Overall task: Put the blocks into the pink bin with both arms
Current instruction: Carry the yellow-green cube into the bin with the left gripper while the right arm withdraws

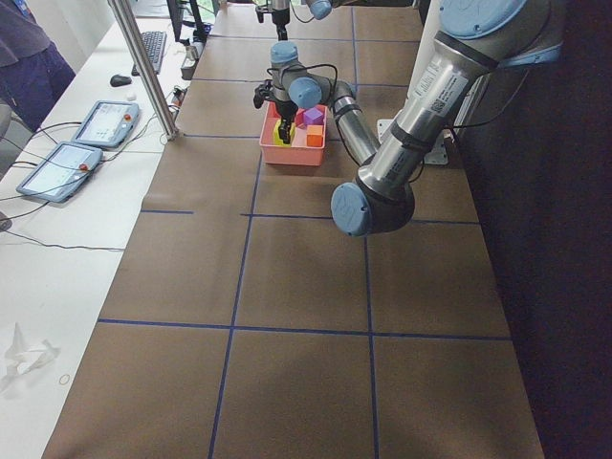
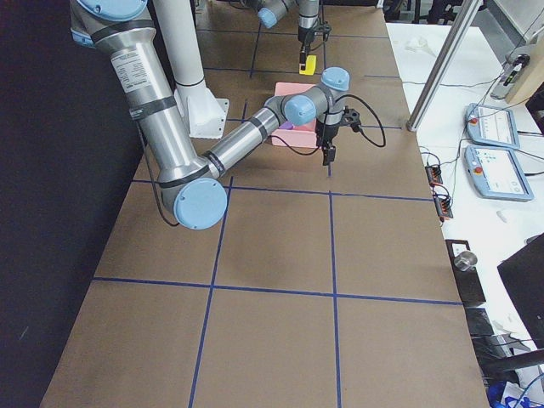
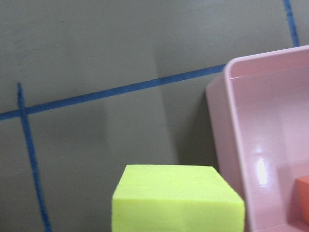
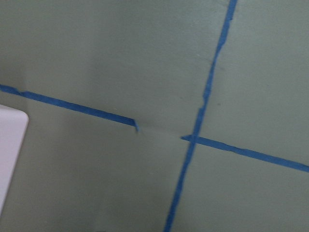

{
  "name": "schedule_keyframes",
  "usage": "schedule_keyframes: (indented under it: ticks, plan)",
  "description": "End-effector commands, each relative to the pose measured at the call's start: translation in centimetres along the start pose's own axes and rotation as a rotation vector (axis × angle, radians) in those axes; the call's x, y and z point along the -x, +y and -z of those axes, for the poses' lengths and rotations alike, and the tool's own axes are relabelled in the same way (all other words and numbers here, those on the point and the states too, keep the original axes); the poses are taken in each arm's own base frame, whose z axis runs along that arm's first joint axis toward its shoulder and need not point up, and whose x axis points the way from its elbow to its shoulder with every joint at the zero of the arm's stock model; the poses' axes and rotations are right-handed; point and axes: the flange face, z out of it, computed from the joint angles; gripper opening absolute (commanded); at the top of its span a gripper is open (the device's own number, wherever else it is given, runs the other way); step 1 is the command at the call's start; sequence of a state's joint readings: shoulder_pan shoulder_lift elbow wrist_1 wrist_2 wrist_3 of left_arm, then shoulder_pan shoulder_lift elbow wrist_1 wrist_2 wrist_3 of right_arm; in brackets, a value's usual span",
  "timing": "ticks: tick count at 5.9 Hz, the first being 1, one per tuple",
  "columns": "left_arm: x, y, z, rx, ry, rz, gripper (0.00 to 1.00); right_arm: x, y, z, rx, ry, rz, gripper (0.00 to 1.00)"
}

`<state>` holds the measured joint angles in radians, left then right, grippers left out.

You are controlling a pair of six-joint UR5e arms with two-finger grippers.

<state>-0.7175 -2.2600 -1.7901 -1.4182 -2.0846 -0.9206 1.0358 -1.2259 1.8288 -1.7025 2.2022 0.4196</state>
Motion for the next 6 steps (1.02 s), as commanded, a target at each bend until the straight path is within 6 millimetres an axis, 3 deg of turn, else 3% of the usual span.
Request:
schedule_keyframes:
  ticks: [1,2,4,5,6]
  plan:
    - [-9.0,-2.5,-0.9,-0.008,-0.005,0.058,0.93,-9.9,3.0,1.8,0.011,-0.053,0.093,1.0]
    - [-9.6,-2.5,-2.0,0.003,-0.018,0.055,1.0,-14.9,5.8,2.4,0.01,-0.051,0.137,1.0]
    - [-6.7,-1.6,-2.5,0.012,-0.027,0.005,1.0,-24.1,11.8,3.7,0.0,-0.03,0.183,1.0]
    - [-2.4,-1.0,-2.7,0.009,-0.047,-0.051,1.0,-27.9,15.3,3.7,0.007,-0.023,0.185,1.0]
    - [4.4,-1.5,-1.8,-0.001,-0.081,-0.122,1.0,-31.4,19.3,3.9,0.01,-0.014,0.158,1.0]
